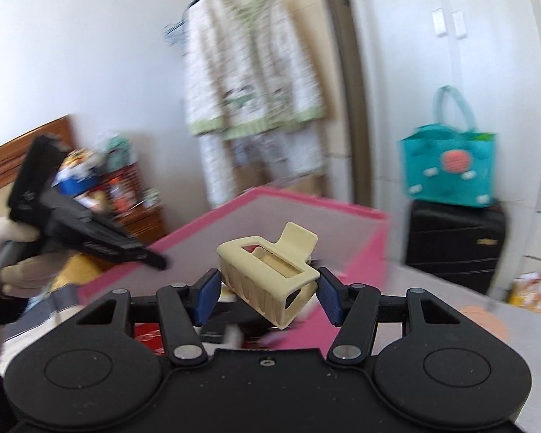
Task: Organize rigid objects
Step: 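Carry the cream claw clip into the pink box and release it, then grasp the peach round tape-measure case with the right gripper, then carry the peach case into the pink box and open the right gripper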
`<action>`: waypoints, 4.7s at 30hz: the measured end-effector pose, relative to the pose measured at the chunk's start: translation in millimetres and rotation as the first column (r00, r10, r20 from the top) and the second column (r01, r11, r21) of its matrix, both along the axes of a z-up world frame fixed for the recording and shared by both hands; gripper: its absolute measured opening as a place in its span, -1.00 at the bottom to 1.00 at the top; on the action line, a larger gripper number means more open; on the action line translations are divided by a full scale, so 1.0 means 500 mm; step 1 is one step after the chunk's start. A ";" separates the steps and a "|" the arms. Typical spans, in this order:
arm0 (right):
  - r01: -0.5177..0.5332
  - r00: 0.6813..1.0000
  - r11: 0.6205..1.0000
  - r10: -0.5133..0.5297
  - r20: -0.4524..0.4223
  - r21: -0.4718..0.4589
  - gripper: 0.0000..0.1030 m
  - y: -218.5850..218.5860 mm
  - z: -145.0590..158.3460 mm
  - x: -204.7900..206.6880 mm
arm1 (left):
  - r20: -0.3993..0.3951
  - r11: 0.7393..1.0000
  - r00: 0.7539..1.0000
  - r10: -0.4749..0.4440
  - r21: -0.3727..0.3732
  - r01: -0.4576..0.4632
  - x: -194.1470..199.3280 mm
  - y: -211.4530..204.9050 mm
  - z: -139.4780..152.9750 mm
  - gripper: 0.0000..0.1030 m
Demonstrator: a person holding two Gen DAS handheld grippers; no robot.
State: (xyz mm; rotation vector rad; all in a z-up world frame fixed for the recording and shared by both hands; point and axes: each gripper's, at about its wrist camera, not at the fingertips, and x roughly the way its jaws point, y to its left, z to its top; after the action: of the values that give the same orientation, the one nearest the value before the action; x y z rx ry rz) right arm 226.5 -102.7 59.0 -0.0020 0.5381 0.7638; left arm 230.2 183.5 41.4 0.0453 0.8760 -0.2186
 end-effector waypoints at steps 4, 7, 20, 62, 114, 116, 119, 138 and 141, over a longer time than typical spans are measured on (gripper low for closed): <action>-0.102 0.993 0.993 0.098 -0.066 -0.054 0.22 0.085 -0.013 0.018 | 0.002 1.000 1.000 -0.001 -0.001 0.001 0.001 -0.002 -0.001 -0.82; -0.187 0.981 0.968 0.175 -0.086 -0.168 0.22 0.147 -0.029 0.027 | -0.002 1.000 1.000 0.001 -0.012 -0.001 0.004 -0.005 -0.002 -0.82; -0.326 0.945 0.880 0.289 -0.155 -0.344 0.24 0.211 -0.056 0.060 | 0.002 1.000 1.000 0.000 -0.024 0.000 -0.001 0.004 -0.001 -0.82; 0.358 0.913 0.900 -0.393 -0.109 -0.248 0.64 -0.211 -0.233 0.205 | 0.002 0.998 1.000 0.024 -0.059 -0.024 -0.007 0.018 -0.003 -0.81; -0.065 0.892 0.997 0.043 -0.451 -0.032 0.69 0.210 -0.065 0.289 | 0.014 0.998 1.000 -0.002 -0.068 0.003 -0.008 0.025 -0.004 -0.80; -0.082 0.881 0.996 0.058 -0.469 -0.030 0.69 0.222 -0.075 0.285 | 0.017 0.997 1.000 -0.002 -0.077 0.003 -0.009 0.028 -0.005 -0.80; -0.103 0.876 0.994 0.071 -0.478 -0.041 0.69 0.237 -0.081 0.271 | 0.020 0.996 1.000 -0.003 -0.084 0.005 -0.010 0.030 -0.006 -0.79; -0.060 0.927 0.996 0.032 -0.375 -0.063 0.69 0.196 -0.028 0.217 | 0.017 0.996 1.000 0.008 -0.088 -0.007 -0.009 0.031 -0.006 -0.79; -0.021 0.941 1.000 0.013 -0.339 -0.019 0.69 0.155 -0.001 0.187 | 0.016 0.996 1.000 0.014 -0.083 -0.012 -0.010 0.029 -0.007 -0.79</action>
State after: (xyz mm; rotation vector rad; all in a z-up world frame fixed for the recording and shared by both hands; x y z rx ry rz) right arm 320.2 -25.3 58.3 0.1060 0.8757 0.7792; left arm 225.3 198.1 37.7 -0.0357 0.8497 -0.2417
